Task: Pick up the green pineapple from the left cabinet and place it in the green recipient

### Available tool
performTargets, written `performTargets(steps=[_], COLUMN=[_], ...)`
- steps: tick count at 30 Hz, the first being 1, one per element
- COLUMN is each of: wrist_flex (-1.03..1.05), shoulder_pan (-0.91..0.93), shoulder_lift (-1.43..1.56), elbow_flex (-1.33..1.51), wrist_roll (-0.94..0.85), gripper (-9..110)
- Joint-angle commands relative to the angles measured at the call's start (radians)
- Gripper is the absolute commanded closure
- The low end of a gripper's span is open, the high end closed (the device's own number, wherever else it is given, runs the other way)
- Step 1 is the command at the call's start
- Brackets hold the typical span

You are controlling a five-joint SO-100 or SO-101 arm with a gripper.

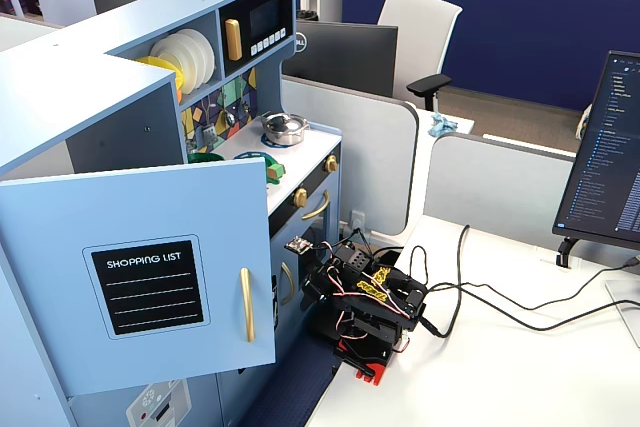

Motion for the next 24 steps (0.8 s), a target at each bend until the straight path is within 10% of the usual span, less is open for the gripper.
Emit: performTargets(steps=[1, 11, 19, 24], wrist_flex=[0.210, 0.176, -0.821, -0.801], shoulder_pan=[-0.014, -0.072, -0.465, -0.736], shoulder_lift=[-0.011, -0.012, -0.097, -0.258], elbow_flex=[-0.003, -0.005, -0.017, -0.302], wrist_roll=[-0.020, -0.052, -0.353, -0.463], gripper=[101, 101, 101, 101])
